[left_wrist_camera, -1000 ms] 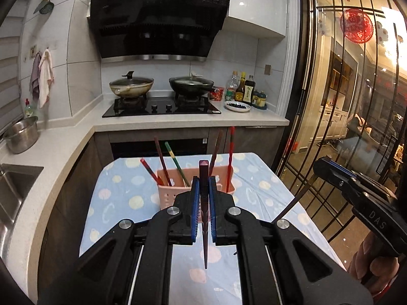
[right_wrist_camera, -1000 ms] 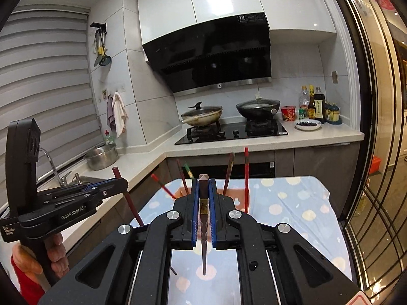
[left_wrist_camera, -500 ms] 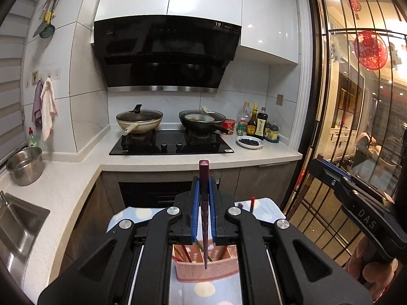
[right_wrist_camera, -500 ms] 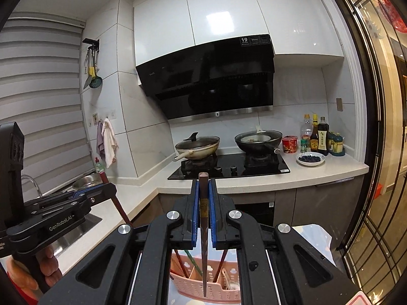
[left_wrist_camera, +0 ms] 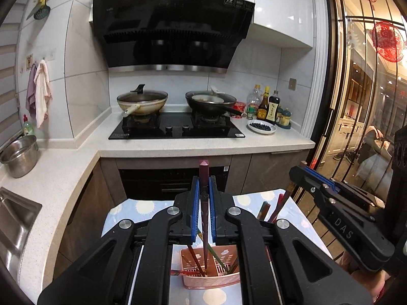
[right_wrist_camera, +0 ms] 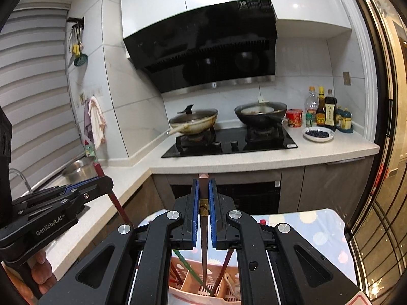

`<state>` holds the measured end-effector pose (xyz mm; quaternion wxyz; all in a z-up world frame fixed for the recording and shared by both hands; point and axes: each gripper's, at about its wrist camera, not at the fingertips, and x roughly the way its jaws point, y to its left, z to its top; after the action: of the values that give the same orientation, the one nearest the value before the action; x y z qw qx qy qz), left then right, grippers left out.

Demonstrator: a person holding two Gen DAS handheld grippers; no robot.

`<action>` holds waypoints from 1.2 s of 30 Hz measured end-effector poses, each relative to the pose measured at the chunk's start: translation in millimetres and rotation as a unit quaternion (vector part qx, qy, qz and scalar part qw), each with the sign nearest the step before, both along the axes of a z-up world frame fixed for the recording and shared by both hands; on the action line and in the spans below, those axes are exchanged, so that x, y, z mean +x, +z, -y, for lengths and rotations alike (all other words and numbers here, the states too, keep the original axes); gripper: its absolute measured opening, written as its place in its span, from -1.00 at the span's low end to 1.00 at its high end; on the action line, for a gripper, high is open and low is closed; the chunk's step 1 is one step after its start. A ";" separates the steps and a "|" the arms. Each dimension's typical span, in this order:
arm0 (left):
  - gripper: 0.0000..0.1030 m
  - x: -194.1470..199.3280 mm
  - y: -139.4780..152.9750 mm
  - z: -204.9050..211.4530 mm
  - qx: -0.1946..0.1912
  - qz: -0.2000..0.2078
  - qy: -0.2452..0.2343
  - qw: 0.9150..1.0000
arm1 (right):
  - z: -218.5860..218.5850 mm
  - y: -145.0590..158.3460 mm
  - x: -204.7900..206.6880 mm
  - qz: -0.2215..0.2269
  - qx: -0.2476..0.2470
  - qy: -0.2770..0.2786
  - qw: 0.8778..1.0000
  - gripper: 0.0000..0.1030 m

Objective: Organize utensils

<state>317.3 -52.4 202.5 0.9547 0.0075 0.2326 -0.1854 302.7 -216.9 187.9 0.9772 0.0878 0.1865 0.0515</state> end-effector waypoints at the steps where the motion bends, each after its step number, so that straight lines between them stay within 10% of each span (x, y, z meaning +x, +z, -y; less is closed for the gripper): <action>1: -0.87 2.1 -3.9 0.6 0.001 -0.004 0.000 1.000 | -1.9 -4.7 2.6 -0.006 -0.002 0.002 1.000 -0.87; 36: -0.44 -9.5 -40.1 4.8 0.020 -0.033 0.021 0.999 | -12.0 -38.9 -24.2 -0.043 -0.023 0.002 0.999 -0.61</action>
<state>307.8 -57.1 162.4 0.9499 0.0152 0.2674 -0.1611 278.4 -204.9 149.0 0.9700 0.0667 0.2293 0.0454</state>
